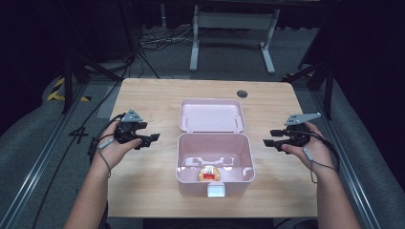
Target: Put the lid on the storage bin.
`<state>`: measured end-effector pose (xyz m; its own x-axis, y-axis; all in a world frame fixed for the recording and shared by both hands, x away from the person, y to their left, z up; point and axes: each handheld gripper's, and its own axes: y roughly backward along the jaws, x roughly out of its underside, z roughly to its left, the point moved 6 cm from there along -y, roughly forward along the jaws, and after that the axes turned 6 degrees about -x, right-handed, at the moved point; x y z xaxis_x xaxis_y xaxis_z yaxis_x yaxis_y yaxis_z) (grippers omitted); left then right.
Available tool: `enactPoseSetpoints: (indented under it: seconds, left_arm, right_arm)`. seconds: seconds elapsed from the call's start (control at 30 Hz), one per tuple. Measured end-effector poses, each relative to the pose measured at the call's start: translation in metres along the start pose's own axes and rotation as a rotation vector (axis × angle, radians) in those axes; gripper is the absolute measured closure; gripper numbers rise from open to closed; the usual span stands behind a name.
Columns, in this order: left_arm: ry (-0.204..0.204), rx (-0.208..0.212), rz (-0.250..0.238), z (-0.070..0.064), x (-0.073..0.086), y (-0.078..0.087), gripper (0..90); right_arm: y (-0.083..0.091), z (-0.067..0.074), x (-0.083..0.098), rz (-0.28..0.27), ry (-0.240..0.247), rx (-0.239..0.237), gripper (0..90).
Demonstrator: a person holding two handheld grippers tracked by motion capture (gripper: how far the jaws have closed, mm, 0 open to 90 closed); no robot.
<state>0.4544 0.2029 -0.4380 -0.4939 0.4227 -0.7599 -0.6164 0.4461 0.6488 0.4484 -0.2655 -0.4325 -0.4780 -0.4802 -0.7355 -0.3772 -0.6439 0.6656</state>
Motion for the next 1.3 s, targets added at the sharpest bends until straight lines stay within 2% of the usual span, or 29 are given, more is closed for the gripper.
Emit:
enactPoseSetpoints:
  seconds: [0.07,0.13,0.17,0.2,0.23,0.27,0.33,0.43,0.57,0.67,0.87,0.97,1.0,1.07,1.17,1.23,1.3]
  left_arm:
    - [0.017,0.003,0.001,0.0,-0.001,0.001,29.4]
    - [0.038,0.023,-0.016,-0.003,-0.006,0.005,29.6]
    - [0.069,0.043,-0.01,-0.006,-0.009,0.006,30.7]
    - [0.069,0.043,-0.01,-0.006,-0.009,0.006,30.9]
    - [0.085,0.06,0.005,-0.01,-0.012,0.009,30.9]
    - [0.086,0.071,0.011,-0.012,-0.014,0.01,30.9]
    - [0.076,0.079,0.023,-0.014,-0.019,0.013,31.5]
    - [0.078,0.086,-0.014,-0.017,-0.032,0.015,32.1]
    - [0.071,0.088,-0.027,-0.017,-0.044,0.013,32.3]
    - [0.052,0.079,-0.026,-0.015,-0.054,0.009,32.3]
    - [0.071,0.117,-0.043,-0.015,-0.071,0.002,32.3]
    - [0.094,0.101,-0.039,-0.008,-0.078,-0.008,32.3]
    - [0.113,0.084,-0.027,-0.006,-0.08,-0.01,32.3]
    - [0.114,0.048,-0.022,-0.002,-0.084,-0.017,32.7]
    - [0.127,0.07,-0.036,-0.002,-0.091,-0.024,34.7]
    - [0.161,0.096,-0.061,-0.002,-0.098,-0.03,35.3]
    - [0.173,0.086,-0.075,0.0,-0.103,-0.036,34.5]
  right_arm:
    - [0.001,-0.001,0.0,-0.013,0.0,0.01,44.7]
    - [0.001,-0.001,0.0,-0.012,-0.014,0.009,44.3]
    - [0.002,-0.001,0.0,-0.014,-0.009,0.013,44.1]
    - [0.002,-0.001,0.0,-0.014,-0.009,0.013,44.1]
    - [0.002,-0.001,0.0,-0.017,-0.009,0.016,43.0]
    - [0.002,0.0,0.0,-0.015,-0.018,0.02,42.4]
    - [0.002,0.001,0.001,-0.011,-0.001,0.026,42.4]
    - [0.002,0.002,0.003,-0.01,0.009,0.031,41.0]
    - [0.001,0.002,0.006,-0.008,0.004,0.033,41.0]
    - [0.001,0.002,0.006,-0.006,0.006,0.033,40.6]
    - [-0.003,0.002,0.01,0.005,0.012,0.058,39.2]
    - [-0.004,0.003,0.013,0.016,0.012,0.069,39.2]
    - [-0.004,0.003,0.013,0.013,0.011,0.069,39.2]
    - [-0.003,0.004,0.012,0.001,0.012,0.072,39.2]
    - [-0.003,0.004,0.012,-0.002,0.013,0.078,39.2]
    - [-0.003,0.005,0.013,0.001,0.014,0.077,39.2]
    - [-0.003,0.006,0.014,-0.001,0.013,0.074,39.2]
